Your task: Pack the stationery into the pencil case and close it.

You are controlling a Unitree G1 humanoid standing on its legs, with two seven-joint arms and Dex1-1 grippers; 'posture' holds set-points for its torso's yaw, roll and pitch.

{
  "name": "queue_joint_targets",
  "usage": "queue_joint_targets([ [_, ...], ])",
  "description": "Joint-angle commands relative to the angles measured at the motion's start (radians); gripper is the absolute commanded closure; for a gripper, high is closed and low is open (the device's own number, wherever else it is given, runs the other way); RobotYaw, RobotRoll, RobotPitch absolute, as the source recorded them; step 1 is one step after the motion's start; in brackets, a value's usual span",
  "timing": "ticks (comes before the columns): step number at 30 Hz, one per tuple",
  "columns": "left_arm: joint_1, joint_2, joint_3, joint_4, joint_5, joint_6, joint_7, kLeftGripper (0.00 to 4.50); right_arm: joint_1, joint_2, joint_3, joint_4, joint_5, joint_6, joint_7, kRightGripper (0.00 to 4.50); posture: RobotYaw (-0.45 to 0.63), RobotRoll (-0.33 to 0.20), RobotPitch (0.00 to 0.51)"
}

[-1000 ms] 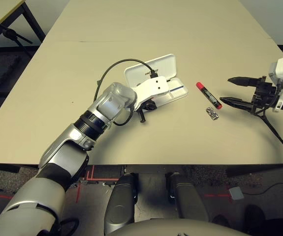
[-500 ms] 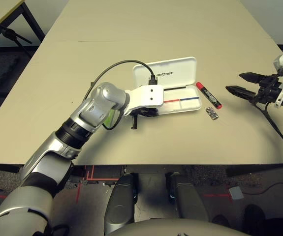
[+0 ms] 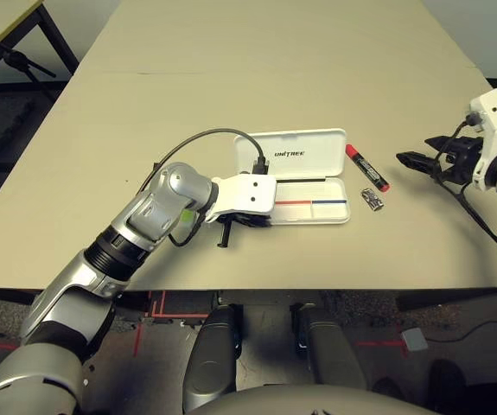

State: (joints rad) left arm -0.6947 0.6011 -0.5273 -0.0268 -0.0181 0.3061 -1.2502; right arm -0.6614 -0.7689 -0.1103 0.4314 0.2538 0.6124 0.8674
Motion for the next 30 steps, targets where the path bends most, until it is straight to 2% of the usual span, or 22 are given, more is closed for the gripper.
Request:
queue_joint_targets([
  [1, 0.011, 0.004, 0.001, 0.016, 0.005, -0.030, -0.024, 4.48, -0.014, 0.011, 0.018, -0.028, 0.000, 0.040, -0.008, 0.00, 0.08, 0.000, 0.179],
  [7, 0.027, 0.004, 0.004, 0.048, 0.009, -0.072, -0.040, 4.48, -0.043, 0.045, 0.043, -0.031, -0.007, 0.110, -0.032, 0.00, 0.08, 0.000, 0.178],
  [20, 0.063, -0.023, -0.003, 0.081, 0.062, -0.100, 0.012, 4.48, -0.091, 0.092, 0.109, 0.030, -0.059, 0.085, -0.038, 0.00, 0.08, 0.000, 0.175],
  [21, 0.064, -0.025, -0.005, 0.080, 0.070, -0.096, 0.018, 3.89, -0.095, 0.094, 0.114, 0.040, -0.063, 0.080, -0.037, 0.00, 0.08, 0.000, 0.175],
  [23, 0.066, -0.024, -0.007, 0.076, 0.080, -0.088, 0.021, 3.32, -0.100, 0.097, 0.119, 0.053, -0.069, 0.074, -0.038, 0.00, 0.09, 0.000, 0.176],
  [30, 0.075, -0.003, 0.015, -0.025, 0.055, 0.028, 0.005, 0.56, -0.109, 0.099, 0.129, 0.073, -0.084, 0.069, -0.023, 0.00, 0.10, 0.000, 0.184],
])
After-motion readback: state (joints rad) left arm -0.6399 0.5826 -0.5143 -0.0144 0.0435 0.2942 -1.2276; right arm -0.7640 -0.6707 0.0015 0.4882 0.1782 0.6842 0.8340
